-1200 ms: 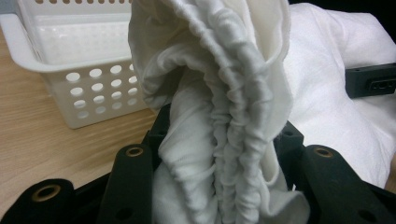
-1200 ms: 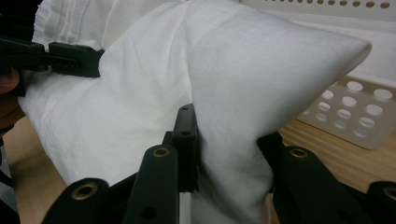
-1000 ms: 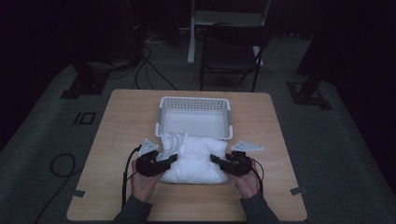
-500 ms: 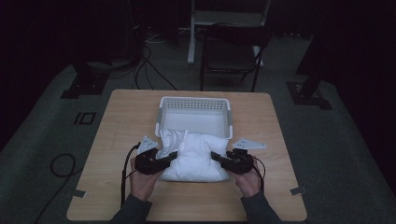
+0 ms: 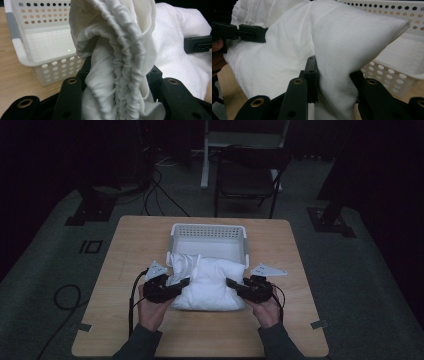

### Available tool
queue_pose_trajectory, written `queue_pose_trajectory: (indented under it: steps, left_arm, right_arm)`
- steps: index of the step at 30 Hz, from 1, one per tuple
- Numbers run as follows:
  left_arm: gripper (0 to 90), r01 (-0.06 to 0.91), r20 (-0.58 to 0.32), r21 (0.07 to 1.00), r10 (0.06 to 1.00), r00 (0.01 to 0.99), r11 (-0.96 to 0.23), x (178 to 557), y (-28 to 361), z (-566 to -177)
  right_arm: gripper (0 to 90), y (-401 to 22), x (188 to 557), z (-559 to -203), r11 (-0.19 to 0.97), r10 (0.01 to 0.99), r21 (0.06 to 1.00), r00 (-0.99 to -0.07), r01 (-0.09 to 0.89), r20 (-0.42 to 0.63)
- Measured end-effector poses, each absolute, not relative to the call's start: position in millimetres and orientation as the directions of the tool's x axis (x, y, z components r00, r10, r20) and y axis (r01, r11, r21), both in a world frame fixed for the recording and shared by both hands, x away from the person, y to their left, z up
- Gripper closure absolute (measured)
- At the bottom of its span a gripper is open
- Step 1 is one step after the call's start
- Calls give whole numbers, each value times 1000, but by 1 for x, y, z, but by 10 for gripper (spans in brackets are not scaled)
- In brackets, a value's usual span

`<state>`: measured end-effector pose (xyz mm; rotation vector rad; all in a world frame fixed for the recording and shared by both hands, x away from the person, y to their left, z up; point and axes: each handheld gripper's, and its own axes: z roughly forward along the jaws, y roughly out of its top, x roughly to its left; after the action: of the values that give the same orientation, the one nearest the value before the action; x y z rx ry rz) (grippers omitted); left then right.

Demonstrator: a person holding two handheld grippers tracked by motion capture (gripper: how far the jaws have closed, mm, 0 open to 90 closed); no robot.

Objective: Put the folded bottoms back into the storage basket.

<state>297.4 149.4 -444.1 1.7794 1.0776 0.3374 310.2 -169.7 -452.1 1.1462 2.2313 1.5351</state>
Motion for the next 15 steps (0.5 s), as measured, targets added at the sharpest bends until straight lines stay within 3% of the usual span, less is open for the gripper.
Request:
queue_pose_trajectory:
  steps: [15]
  left_arm:
    - [555,483,-224,870,793,567,-100,314,150,-418]
  right_arm:
    - [700,-169,325,-424,152,696,881,-682,447,225]
